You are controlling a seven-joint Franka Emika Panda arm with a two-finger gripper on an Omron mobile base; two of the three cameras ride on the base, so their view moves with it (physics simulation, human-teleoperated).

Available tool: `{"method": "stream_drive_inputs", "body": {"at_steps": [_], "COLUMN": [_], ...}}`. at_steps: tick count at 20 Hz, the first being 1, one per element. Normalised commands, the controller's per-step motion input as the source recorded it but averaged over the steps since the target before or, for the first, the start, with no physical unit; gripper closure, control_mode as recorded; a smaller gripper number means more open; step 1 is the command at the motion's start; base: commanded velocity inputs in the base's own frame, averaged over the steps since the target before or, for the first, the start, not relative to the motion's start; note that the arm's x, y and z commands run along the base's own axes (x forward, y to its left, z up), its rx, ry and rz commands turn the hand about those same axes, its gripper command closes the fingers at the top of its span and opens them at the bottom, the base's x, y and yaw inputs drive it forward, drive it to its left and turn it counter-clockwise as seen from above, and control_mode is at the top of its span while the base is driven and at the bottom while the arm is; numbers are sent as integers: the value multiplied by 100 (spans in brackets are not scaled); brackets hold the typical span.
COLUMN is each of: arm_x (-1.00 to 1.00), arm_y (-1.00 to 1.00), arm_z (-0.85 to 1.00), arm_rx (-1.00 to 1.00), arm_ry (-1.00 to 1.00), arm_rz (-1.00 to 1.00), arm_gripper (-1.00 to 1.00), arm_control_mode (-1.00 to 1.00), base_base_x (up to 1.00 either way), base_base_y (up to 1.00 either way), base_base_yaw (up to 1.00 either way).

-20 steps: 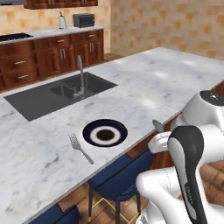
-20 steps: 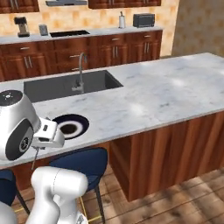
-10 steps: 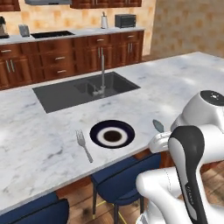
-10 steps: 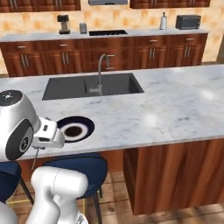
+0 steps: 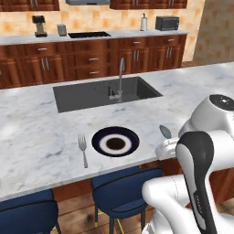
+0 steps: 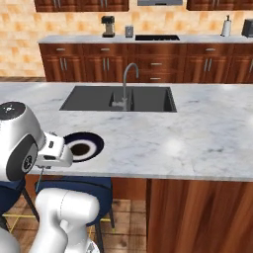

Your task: Take the fork and place it on the left side of the plate. Then take the spoon and place it on the right side of the plate. Make sure they're directly next to the plate.

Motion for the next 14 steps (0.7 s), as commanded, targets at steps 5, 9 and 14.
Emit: {"method": "stream_drive_inputs", "body": {"at_steps": [5, 9, 14], "arm_x": [0, 0, 100], "arm_y": [0, 0, -61], "arm_z": [0, 0, -5], "arm_rx": [0, 0, 6], "arm_ry": [0, 0, 11], "arm_rz": [0, 0, 0], "arm_gripper": [100, 100, 100], "arm_control_mode": [100, 100, -100], "base_base_x": [75, 100, 0], "base_base_y": [-65, -43, 0], "base_base_yaw": [10, 1, 0]}}
